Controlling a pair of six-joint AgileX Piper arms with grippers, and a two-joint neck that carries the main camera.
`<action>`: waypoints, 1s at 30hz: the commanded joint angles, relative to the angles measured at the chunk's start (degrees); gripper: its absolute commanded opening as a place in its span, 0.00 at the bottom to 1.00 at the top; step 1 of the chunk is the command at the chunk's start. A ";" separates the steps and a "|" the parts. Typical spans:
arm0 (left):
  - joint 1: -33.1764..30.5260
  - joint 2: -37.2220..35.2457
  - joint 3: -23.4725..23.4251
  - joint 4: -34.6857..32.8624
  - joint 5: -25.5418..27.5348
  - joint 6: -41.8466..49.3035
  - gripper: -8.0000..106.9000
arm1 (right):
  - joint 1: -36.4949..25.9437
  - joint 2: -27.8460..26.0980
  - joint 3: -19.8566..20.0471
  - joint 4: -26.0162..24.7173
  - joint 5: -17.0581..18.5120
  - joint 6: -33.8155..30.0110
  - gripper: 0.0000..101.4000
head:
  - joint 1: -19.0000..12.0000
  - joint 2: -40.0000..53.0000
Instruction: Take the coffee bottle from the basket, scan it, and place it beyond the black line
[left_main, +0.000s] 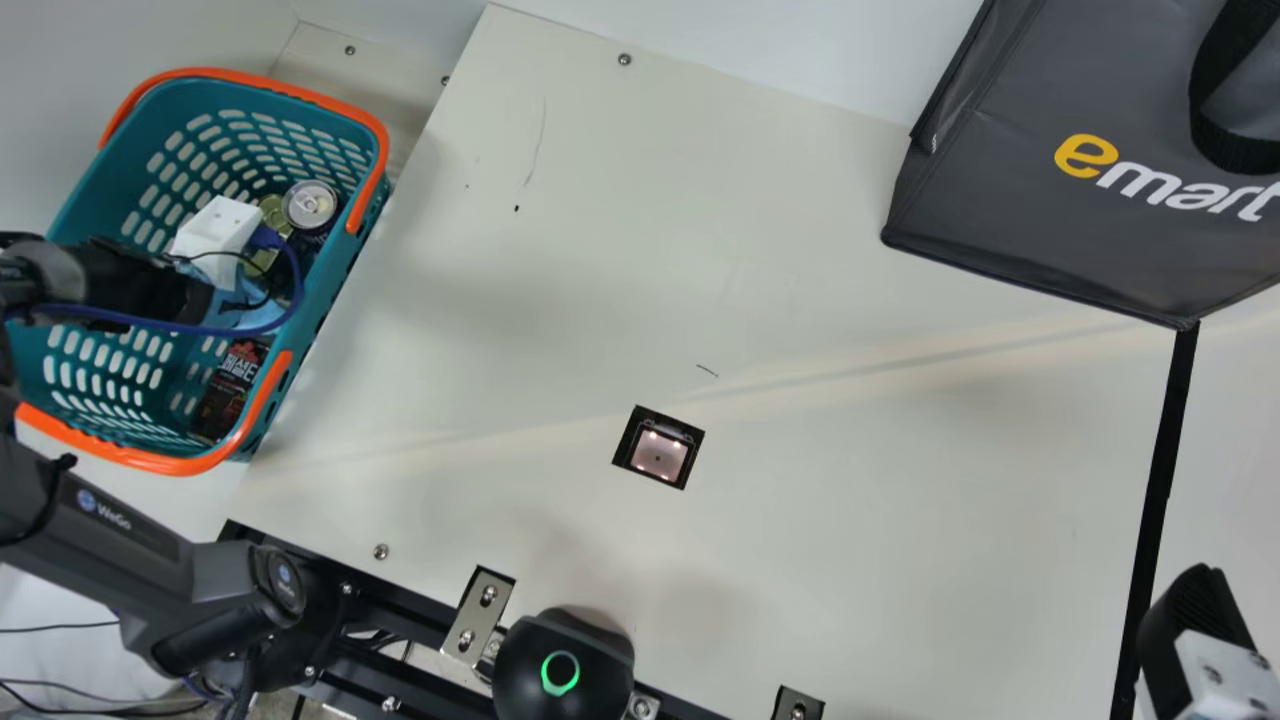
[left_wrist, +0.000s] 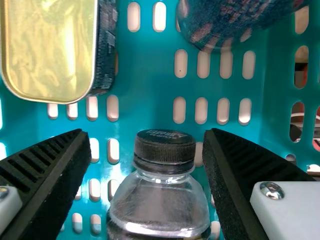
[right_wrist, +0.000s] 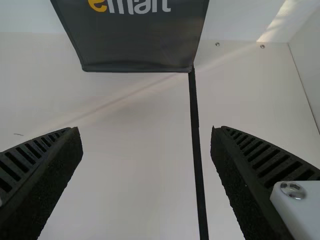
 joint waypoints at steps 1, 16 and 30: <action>-0.15 0.06 0.13 -0.09 -0.24 -0.01 0.85 | 0.00 0.00 0.00 0.00 0.00 0.00 0.90 | -1.48 0.14; -1.70 0.42 1.37 -1.23 -2.41 -0.04 0.56 | 0.00 0.00 0.00 0.00 -0.05 0.00 0.90 | -1.48 0.14; -2.25 -0.32 1.34 -4.31 -3.02 2.10 0.16 | 0.00 0.00 0.00 0.00 0.01 0.00 0.90 | -1.48 0.14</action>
